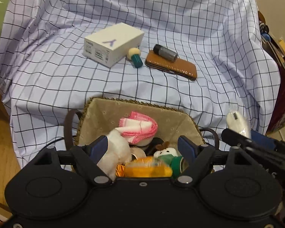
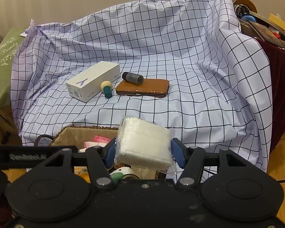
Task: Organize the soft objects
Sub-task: 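Open the left gripper to drop the pouch while the right releases the tissue packet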
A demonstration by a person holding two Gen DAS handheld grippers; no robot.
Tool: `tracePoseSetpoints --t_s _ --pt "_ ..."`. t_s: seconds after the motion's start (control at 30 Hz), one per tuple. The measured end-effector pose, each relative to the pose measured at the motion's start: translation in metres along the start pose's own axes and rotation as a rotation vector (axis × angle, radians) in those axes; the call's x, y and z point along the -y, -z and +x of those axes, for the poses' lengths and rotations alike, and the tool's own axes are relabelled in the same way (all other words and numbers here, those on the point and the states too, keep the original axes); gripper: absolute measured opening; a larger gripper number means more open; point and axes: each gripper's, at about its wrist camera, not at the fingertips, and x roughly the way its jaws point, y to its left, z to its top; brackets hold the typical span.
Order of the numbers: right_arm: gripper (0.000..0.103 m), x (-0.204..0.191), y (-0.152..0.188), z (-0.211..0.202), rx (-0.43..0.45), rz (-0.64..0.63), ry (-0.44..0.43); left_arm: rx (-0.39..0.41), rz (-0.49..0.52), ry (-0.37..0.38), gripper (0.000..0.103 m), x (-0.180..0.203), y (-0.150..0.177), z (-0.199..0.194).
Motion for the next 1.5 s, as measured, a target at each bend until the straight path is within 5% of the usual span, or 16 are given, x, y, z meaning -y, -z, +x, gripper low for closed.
tracePoseSetpoints --t_s 0.6,1.5 --pt "0.060 -0.017 -0.006 0.013 -0.019 -0.043 -0.018 0.031 0.016 -0.117 0.077 -0.003 0.022 -0.010" --pt "0.065 -0.014 -0.008 0.015 -0.009 -0.021 -0.008 0.031 0.033 -0.122 0.077 0.000 0.026 -0.012"
